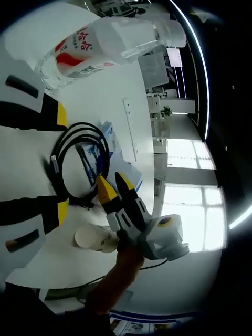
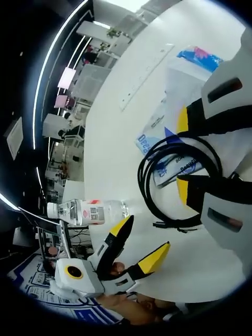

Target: Arrange the tabletop items into an orderly group along one side of the table until the central work area is clear of visible clutter.

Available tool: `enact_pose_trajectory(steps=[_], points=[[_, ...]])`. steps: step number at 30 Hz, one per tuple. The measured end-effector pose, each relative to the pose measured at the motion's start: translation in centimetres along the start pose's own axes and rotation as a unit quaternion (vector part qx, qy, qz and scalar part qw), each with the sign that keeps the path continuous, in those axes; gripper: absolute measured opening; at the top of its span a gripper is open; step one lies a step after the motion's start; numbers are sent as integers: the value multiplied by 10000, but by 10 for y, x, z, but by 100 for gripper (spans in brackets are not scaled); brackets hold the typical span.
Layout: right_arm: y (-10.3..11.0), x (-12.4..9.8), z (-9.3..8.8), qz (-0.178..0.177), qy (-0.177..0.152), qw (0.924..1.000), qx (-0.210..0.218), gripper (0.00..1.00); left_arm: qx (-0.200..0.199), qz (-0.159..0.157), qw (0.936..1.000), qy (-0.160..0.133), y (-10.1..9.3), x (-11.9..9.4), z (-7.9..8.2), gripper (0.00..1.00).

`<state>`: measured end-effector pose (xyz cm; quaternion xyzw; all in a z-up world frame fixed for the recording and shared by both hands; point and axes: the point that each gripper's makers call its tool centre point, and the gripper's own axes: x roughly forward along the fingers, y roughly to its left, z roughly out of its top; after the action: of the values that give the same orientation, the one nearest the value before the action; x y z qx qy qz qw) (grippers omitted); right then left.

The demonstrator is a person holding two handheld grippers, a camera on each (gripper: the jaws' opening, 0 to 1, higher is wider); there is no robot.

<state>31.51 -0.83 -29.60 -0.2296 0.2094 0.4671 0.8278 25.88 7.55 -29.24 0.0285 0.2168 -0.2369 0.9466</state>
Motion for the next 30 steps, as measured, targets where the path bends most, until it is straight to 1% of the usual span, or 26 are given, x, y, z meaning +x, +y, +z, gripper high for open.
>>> enact_pose_trajectory(steps=[3,5,8,13,18,21,22,30], points=[[0,3,-3,-15,107,9999,-28,26,-35,52,10000,20,-2,-1,-2,46],[-2,4,-2,-17,144,9999,-63,25,-66,81,9999,14,-2,0,-1,46],[-2,5,-8,-34,299,9995,-94,23,-37,115,9999,53,-3,3,-1,46],[-4,8,-12,-33,403,9991,-85,22,-79,129,9998,108,-3,10,-2,45],[-8,9,-15,-66,436,9990,-71,20,-75,150,9997,174,-9,12,-7,44],[-8,10,-16,-71,453,9989,-68,19,-71,159,9996,205,-8,13,-8,44],[-9,11,-16,-73,455,9989,-64,19,-81,154,9996,208,-4,15,-6,44],[-8,13,-17,-18,481,9988,-67,16,-85,162,9995,267,0,20,-9,43]])
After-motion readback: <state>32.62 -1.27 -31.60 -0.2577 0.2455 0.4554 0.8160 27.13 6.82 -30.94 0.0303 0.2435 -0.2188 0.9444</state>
